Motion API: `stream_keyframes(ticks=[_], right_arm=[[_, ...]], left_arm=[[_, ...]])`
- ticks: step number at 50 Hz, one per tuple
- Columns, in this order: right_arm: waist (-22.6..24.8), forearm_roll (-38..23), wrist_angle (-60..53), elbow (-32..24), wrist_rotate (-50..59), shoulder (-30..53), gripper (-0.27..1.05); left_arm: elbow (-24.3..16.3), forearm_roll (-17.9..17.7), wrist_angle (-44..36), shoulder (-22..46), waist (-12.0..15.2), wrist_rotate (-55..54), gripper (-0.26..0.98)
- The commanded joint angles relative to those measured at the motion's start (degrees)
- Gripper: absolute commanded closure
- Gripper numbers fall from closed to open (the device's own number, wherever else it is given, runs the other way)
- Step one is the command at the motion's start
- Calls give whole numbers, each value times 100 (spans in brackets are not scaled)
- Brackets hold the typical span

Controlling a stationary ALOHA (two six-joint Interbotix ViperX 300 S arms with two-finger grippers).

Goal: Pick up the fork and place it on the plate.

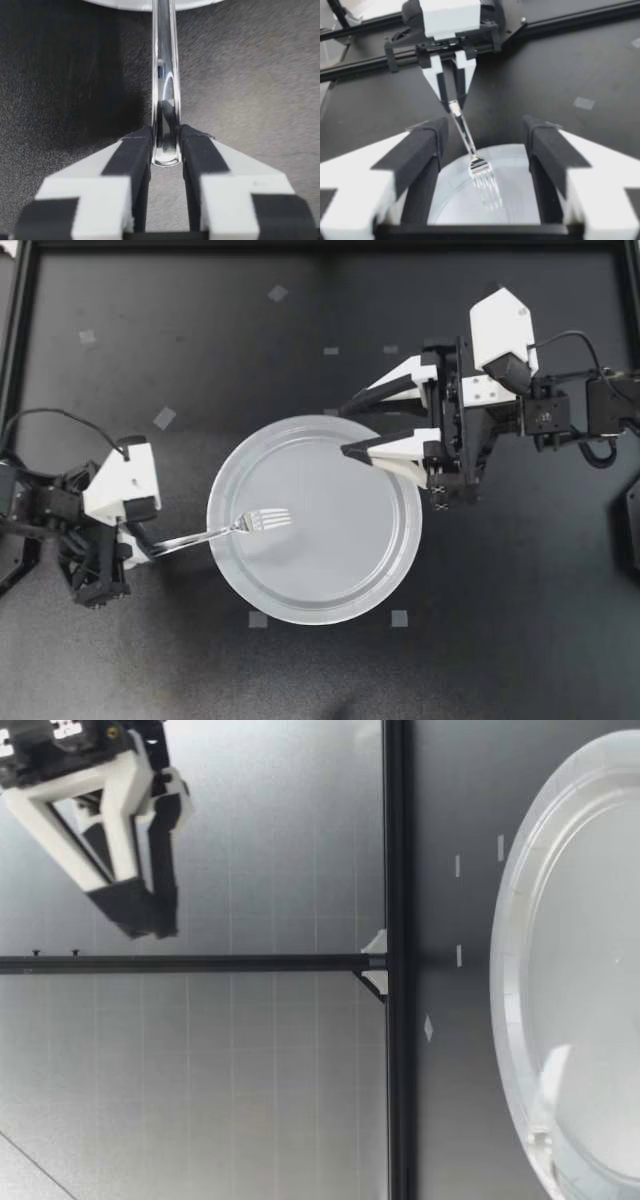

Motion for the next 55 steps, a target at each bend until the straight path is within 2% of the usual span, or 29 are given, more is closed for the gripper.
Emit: stream_keyframes(ticks=[1,38,42,52,55], right_arm=[[-44,79,-114,-62,-9,9,17],[-44,185,-396,-79,-9,290,17],[-44,202,-396,-79,-9,290,17],[-44,202,-396,-79,-9,299,17],[-44,193,-396,-79,-9,308,17]], left_arm=[[-53,9,-18,88,-18,18,63],[-18,-123,44,501,-18,0,60],[-44,-132,44,563,-18,18,52],[-53,-132,53,598,-18,0,16],[-62,-132,53,598,-18,9,11]])
